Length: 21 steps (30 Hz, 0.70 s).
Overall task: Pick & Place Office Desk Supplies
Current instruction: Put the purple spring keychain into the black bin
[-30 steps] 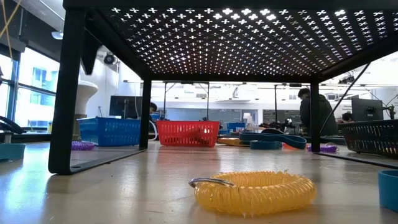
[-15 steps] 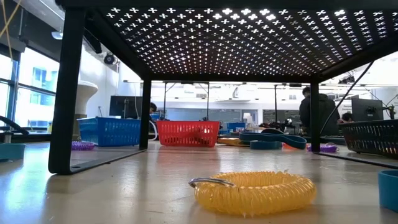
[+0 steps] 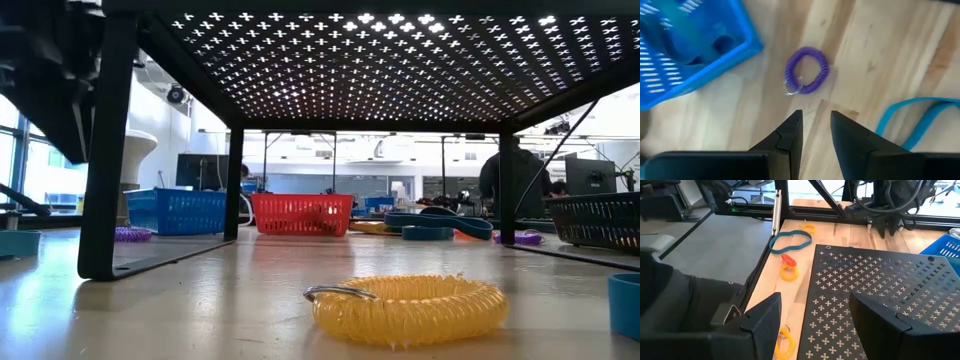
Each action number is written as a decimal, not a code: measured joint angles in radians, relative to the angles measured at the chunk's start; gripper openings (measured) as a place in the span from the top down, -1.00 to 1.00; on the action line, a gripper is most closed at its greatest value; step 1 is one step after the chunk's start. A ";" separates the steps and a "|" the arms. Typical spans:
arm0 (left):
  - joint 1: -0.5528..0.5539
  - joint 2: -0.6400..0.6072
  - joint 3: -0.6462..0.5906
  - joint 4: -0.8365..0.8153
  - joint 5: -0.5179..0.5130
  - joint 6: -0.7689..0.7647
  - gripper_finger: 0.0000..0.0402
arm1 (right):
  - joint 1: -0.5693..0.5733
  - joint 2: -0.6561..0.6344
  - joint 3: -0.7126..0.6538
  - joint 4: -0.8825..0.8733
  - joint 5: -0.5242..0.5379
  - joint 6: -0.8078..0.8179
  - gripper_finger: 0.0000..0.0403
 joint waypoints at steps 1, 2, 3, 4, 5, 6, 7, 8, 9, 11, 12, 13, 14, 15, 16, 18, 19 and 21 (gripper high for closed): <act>-0.001 0.000 -0.011 0.033 0.003 0.012 0.53 | -0.004 0.000 0.000 0.002 -0.006 0.000 -0.10; -0.001 0.000 -0.021 0.061 0.009 0.022 0.53 | -0.010 0.000 0.000 0.002 -0.016 0.000 -0.10; -0.001 0.000 -0.030 0.090 0.019 0.034 0.53 | -0.015 0.000 0.000 0.002 -0.025 -0.001 -0.10; 0.001 0.000 -0.042 0.122 0.030 0.046 0.53 | -0.020 0.000 0.000 0.001 -0.034 -0.003 -0.10; 0.007 0.002 -0.054 0.156 0.044 0.062 0.53 | -0.024 0.000 0.000 0.000 -0.042 -0.004 -0.10; 0.014 0.007 -0.066 0.184 0.057 0.075 0.53 | -0.027 0.000 0.000 0.002 -0.047 -0.004 -0.10; 0.020 0.008 -0.078 0.203 0.062 0.086 0.53 | -0.031 0.000 0.000 0.002 -0.047 -0.004 -0.10; 0.024 0.008 -0.090 0.213 0.061 0.088 0.53 | -0.032 0.000 0.000 0.001 -0.048 -0.004 -0.10; 0.028 0.009 -0.100 0.223 0.059 0.088 0.53 | -0.037 0.000 0.000 0.000 -0.050 -0.004 -0.10; 0.043 0.013 -0.115 0.243 0.056 0.091 0.53 | -0.041 0.000 0.000 -0.001 -0.050 -0.004 -0.10; 0.050 0.013 -0.121 0.246 0.056 0.092 0.53 | -0.043 0.000 0.000 -0.001 -0.050 -0.004 -0.10; 0.056 0.012 -0.127 0.252 0.056 0.092 0.53 | -0.044 0.000 0.000 -0.002 -0.050 -0.004 -0.10; 0.062 0.012 -0.133 0.267 0.055 0.092 0.53 | -0.044 0.000 0.000 -0.005 -0.050 -0.004 -0.10; 0.071 0.012 -0.139 0.285 0.055 0.092 0.53 | -0.044 0.000 0.000 -0.007 -0.050 -0.004 -0.10; 0.079 0.012 -0.145 0.301 0.055 0.092 0.53 | -0.044 0.000 0.000 -0.008 -0.050 -0.004 -0.10; 0.094 0.017 -0.162 0.337 0.055 0.092 0.53 | -0.044 0.000 0.000 -0.009 -0.050 -0.004 -0.10; 0.105 0.025 -0.170 0.356 0.055 0.091 0.53 | -0.044 0.000 0.000 -0.011 -0.050 -0.004 -0.10; 0.122 0.045 -0.178 0.362 0.064 0.091 0.53 | -0.044 0.000 0.000 -0.019 -0.050 -0.004 -0.09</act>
